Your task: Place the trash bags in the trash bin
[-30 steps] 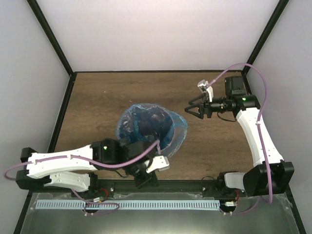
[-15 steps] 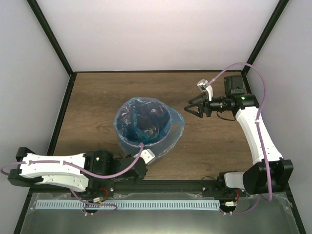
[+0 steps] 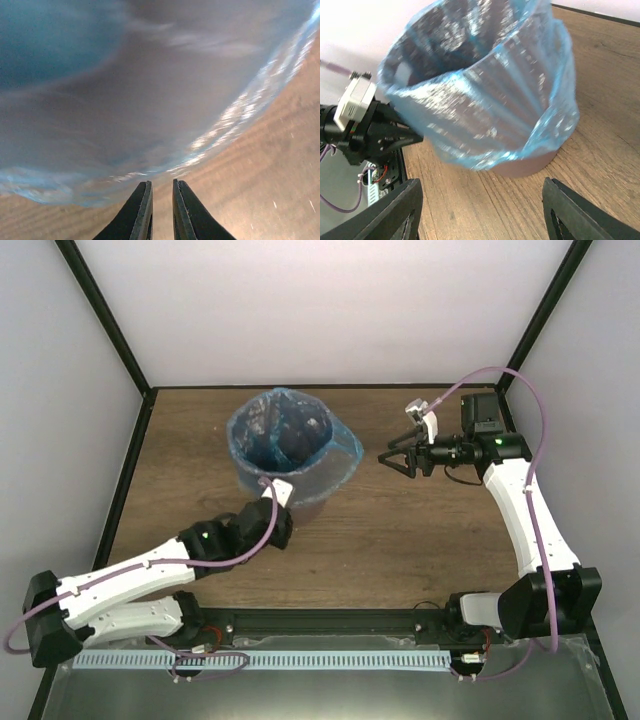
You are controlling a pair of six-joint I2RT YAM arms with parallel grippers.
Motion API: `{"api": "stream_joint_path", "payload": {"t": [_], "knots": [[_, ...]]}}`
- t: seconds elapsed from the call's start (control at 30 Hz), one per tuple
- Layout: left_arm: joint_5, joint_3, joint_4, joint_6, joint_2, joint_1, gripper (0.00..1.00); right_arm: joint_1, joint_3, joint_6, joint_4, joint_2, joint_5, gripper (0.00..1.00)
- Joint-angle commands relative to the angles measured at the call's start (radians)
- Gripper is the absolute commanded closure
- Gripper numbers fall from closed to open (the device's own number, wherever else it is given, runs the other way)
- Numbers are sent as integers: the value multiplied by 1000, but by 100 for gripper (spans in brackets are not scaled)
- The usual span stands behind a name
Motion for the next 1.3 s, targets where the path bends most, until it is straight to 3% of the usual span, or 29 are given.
{"api": "stream_joint_path", "payload": {"t": [0.0, 0.23, 0.37, 0.47, 0.6, 0.67, 0.83, 0.9, 1.03, 1.13, 1.2, 1.27], "knots": [[116, -2, 210, 154, 25, 112, 88, -8, 33, 20, 27, -3, -3, 33], [254, 9, 178, 169, 57, 115, 86, -11, 26, 23, 46, -13, 11, 33], [339, 51, 107, 159, -20, 114, 78, -13, 21, 37, 59, -20, 6, 33], [308, 90, 34, 158, -114, 114, 65, -14, 6, 46, 85, -36, 24, 33], [104, 183, -93, 117, -180, 126, 33, -14, -34, 62, 140, -64, 74, 32], [42, 238, -145, 126, -185, 154, 28, -14, -50, 67, 161, -75, 95, 32], [-8, 348, -176, 121, -170, 277, 20, -19, -71, 115, 220, -107, 170, 29], [-24, 384, -180, 127, -152, 343, 12, -32, -57, 168, 256, -121, 250, 26], [3, 479, -204, 165, -59, 569, 4, -60, 8, 278, 365, -151, 505, 1], [15, 502, -177, 219, 7, 737, 0, -60, 23, 332, 492, -189, 684, 0], [-92, 487, -138, 242, 18, 756, 0, -60, -1, 368, 557, -214, 783, 0], [-58, 471, -118, 244, 16, 775, 0, -60, -5, 388, 559, -220, 806, 0]]}}
